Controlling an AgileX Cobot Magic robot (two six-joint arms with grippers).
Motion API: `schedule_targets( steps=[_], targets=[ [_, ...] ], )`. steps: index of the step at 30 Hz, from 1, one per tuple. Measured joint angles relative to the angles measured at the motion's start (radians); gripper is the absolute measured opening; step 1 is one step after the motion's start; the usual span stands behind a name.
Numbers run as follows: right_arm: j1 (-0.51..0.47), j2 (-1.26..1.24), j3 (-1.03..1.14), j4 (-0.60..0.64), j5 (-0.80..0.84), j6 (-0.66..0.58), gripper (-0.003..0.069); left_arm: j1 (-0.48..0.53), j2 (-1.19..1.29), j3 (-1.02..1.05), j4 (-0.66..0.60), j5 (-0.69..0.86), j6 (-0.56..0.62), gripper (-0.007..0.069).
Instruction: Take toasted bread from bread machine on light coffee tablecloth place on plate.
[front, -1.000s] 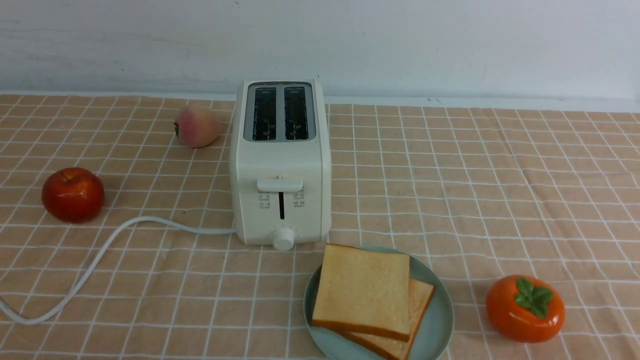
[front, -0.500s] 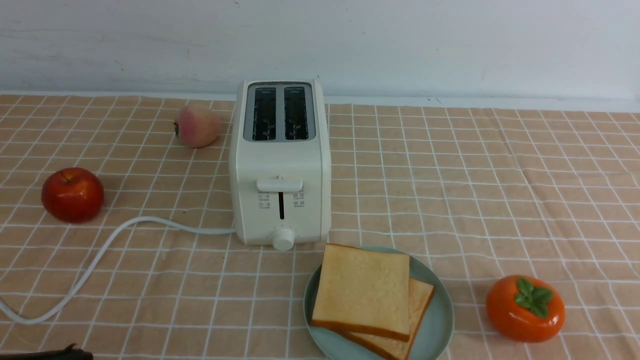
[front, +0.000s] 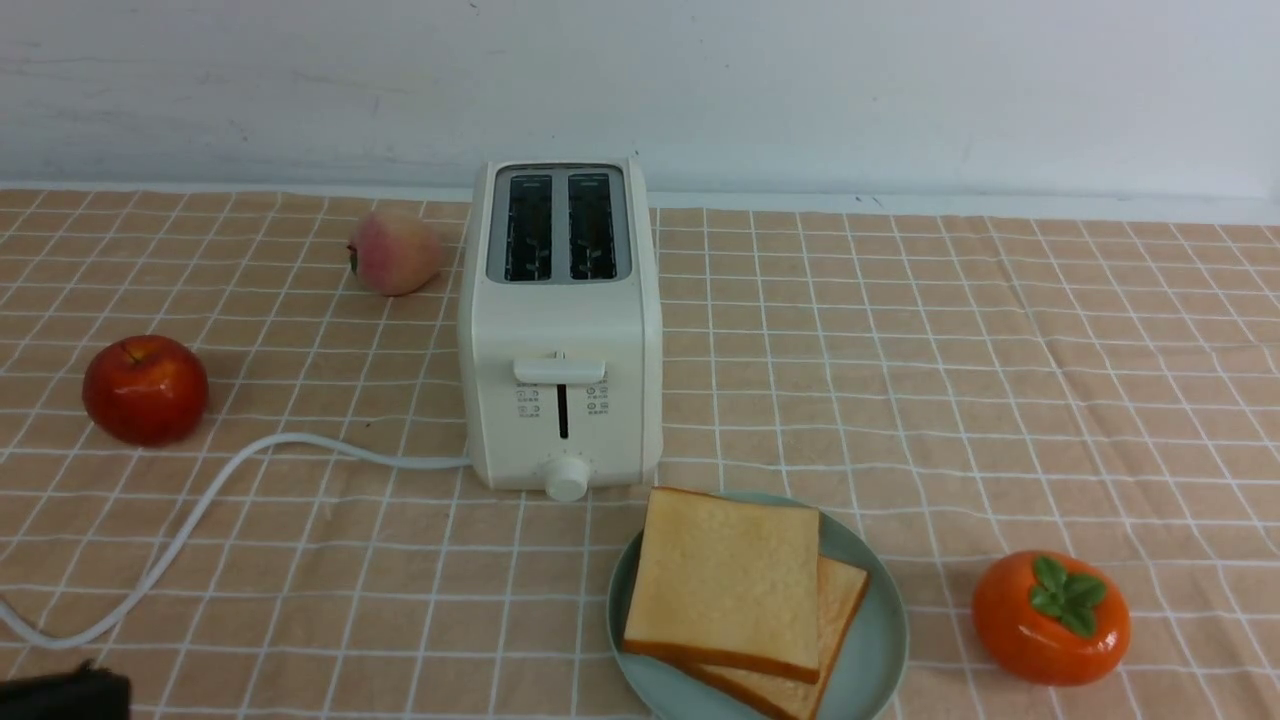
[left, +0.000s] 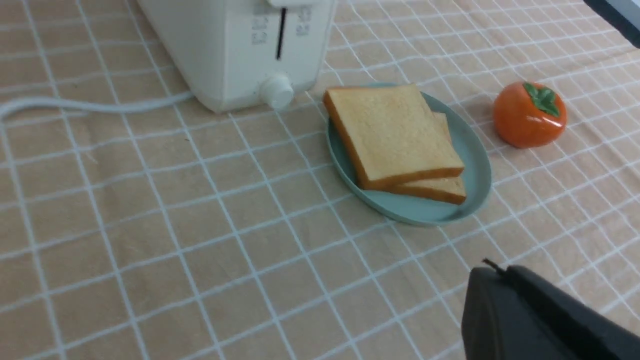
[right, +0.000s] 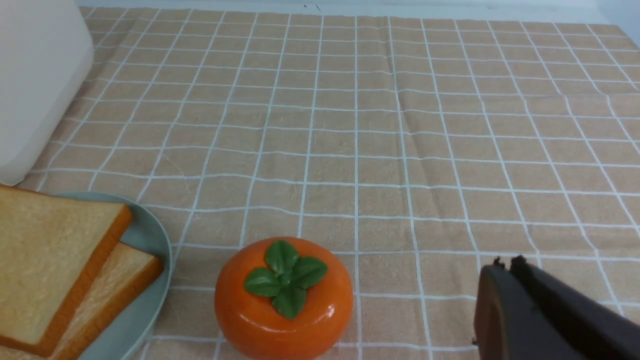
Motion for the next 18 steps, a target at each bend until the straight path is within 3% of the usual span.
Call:
schedule_targets(
  steps=[9, 18],
  targets=[
    [0.000, 0.000, 0.000, 0.000, 0.000, 0.000, 0.0013, 0.163, -0.124, 0.097, 0.309, -0.225, -0.321, -0.0014],
    [0.000, 0.000, 0.000, 0.000, 0.000, 0.000, 0.0015, 0.259, -0.271, 0.316, 0.379, -0.420, -0.367, -0.0014]
  ],
)
